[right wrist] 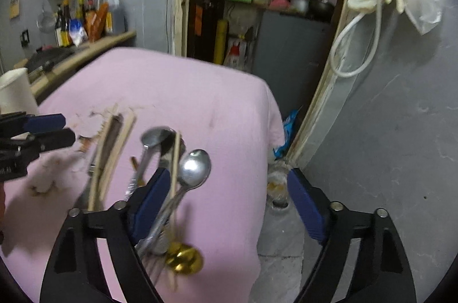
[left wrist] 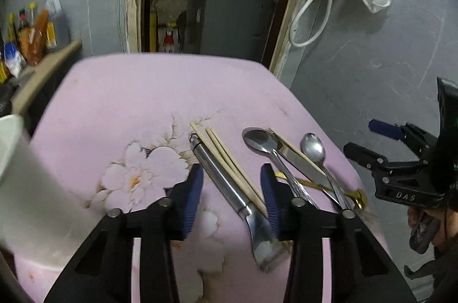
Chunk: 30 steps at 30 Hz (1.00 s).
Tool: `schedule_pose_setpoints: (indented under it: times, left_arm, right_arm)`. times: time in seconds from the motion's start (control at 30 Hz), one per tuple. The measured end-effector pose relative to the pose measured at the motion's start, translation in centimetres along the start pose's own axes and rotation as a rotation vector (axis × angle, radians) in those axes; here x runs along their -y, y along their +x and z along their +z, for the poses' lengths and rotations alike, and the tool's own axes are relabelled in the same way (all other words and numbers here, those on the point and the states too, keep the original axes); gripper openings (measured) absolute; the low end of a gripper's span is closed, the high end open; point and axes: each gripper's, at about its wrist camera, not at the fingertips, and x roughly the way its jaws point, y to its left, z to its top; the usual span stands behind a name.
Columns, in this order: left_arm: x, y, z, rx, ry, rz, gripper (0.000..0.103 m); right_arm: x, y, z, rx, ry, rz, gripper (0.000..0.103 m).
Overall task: Organize utensils
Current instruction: 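Lower the left tool onto a chopstick while the right tool grasps a steel spoon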
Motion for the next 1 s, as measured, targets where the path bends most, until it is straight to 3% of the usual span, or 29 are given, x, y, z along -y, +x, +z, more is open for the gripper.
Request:
schedule_pose_setpoints:
  times: [0.4, 0.53, 0.6, 0.8, 1.0]
  left_arm:
    - [-3.2, 3.6, 2.0, -0.12, -0.127, -0.035, 0.02]
    - [-4.2, 3.4, 2.0, -0.123, -0.148, -0.053, 0.017]
    - [-4.6, 3.0, 1.8, -0.116, -0.158, -0.069, 0.01]
    - [-4.6, 1.7, 1.1, -0.111, -0.179, -0.1, 0.008]
    - [-4.1, 0.7, 0.6, -0.109, -0.206, -0.137, 0.007]
  right_arm:
    - [0.5, 5.1, 0.9, -0.119, -0.051, 0.03, 0.073]
    - [0.0, 5.7, 0.6, -0.138, -0.063, 0.053, 0.073]
    - [-0.1, 5.8, 0.6, -0.136, -0.067, 0.055, 0.073]
    - [-0.5, 6.1, 0.9, -0.136, -0.075, 0.057, 0.072]
    - [-0.7, 5.8, 0.6, -0.126, -0.058, 0.094, 0.052]
